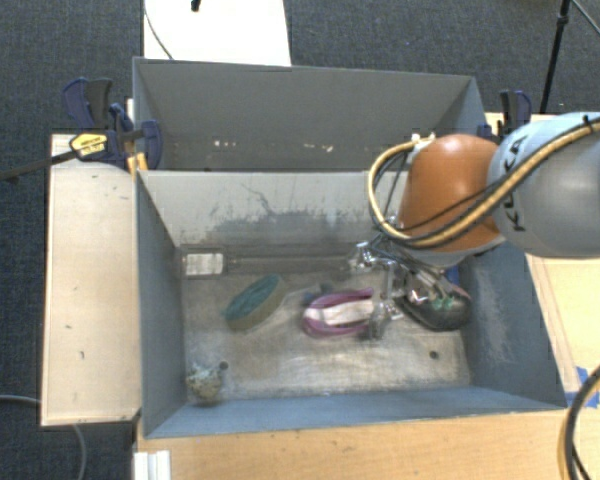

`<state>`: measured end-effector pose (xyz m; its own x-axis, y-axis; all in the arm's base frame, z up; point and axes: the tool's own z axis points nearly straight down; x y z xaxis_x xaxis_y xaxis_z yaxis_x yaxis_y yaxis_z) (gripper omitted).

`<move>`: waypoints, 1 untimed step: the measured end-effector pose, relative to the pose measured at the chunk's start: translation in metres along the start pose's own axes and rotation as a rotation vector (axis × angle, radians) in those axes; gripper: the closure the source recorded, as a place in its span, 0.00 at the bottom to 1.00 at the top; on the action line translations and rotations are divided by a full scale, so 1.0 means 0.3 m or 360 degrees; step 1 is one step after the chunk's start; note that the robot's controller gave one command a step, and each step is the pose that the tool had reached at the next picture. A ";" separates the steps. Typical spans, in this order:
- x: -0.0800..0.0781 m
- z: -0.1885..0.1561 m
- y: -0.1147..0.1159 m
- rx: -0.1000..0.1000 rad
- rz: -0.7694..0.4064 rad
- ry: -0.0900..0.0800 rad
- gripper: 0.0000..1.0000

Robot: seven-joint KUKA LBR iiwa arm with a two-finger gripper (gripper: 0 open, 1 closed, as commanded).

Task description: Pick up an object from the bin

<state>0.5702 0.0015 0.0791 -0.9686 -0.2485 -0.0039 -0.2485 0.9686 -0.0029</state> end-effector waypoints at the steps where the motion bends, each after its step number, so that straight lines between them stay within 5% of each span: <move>1: -0.002 -0.002 0.015 -0.0005 -0.0001 0.0000 1.00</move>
Offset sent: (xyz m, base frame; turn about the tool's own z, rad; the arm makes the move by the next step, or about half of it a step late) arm 0.0000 0.0000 0.0000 0.0000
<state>0.5697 0.0061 0.0798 -0.9684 -0.2492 -0.0038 -0.2492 0.9685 0.0002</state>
